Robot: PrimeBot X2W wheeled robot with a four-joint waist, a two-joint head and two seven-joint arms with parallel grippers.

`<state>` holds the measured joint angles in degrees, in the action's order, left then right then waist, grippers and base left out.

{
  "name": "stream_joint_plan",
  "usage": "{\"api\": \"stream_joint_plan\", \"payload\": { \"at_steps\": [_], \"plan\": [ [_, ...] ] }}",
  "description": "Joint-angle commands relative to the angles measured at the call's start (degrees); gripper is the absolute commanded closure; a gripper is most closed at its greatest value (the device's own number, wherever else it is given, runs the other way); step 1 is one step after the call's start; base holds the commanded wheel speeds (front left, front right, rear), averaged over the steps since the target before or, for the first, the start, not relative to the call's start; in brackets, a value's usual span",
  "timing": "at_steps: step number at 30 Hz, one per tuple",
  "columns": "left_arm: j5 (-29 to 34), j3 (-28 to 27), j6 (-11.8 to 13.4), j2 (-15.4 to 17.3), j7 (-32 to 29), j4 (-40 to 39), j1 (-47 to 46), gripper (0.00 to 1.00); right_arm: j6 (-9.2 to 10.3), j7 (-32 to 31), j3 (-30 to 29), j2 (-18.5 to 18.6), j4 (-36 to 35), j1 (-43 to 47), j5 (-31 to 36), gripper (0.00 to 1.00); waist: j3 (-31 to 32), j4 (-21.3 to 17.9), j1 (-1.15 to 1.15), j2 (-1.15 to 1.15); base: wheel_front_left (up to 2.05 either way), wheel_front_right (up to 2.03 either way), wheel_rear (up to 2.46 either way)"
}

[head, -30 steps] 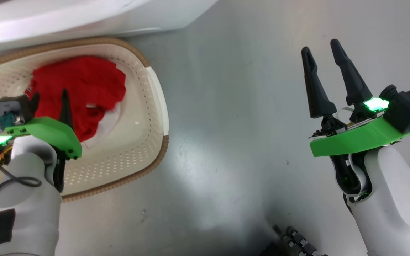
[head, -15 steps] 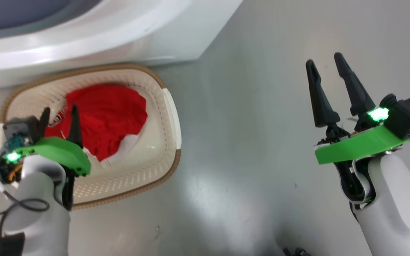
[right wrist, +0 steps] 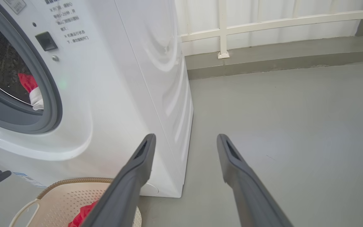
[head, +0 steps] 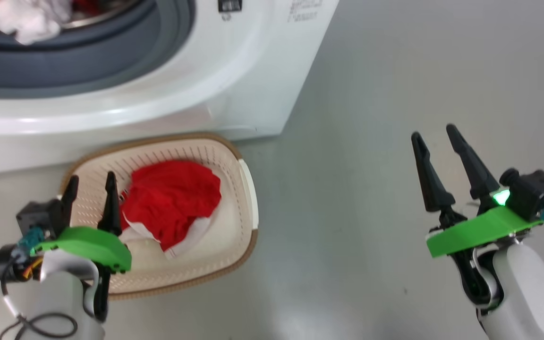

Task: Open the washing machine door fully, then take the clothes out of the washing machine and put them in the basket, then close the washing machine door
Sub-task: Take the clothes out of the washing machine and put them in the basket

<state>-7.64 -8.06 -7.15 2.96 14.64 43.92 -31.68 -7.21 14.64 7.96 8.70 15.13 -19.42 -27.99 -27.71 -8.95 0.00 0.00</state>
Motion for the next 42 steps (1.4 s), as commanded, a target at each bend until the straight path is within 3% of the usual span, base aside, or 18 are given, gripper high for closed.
{"api": "stream_joint_plan", "payload": {
  "at_steps": [1, 15, 31, 42],
  "plan": [
    [0.27, -1.62, -0.31, 1.2, 0.36, -2.47, 2.72, 0.0, -0.28, 0.36, 0.57, 0.7, -0.88, 2.1, 0.3, 0.0, 4.8, 1.6, 0.0, 0.0, 0.0, 0.0, 0.0],
    [1.76, -0.46, -0.33, 0.25, 0.36, -16.52, 13.51, 0.0, -0.28, 0.36, -0.08, 1.41, -0.14, 8.41, 0.31, 0.0, 14.21, 2.16, 0.0, 0.0, 0.0, 0.0, 0.0],
    [2.06, -0.19, -0.24, -0.06, 0.36, -30.5, 24.13, 0.0, -0.28, 0.36, -1.23, 2.46, -1.18, 13.14, 0.55, 0.0, 18.81, 3.33, 0.0, 0.0, 0.0, 0.0, 0.0],
    [-0.44, 0.76, 3.03, -0.07, 0.36, -39.14, 33.04, 0.0, -0.28, 0.36, -1.85, 2.71, -1.69, 16.37, 0.75, 0.0, 21.28, 3.72, 0.0, 0.0, 0.0, 0.0, 0.0]
  ]
}}
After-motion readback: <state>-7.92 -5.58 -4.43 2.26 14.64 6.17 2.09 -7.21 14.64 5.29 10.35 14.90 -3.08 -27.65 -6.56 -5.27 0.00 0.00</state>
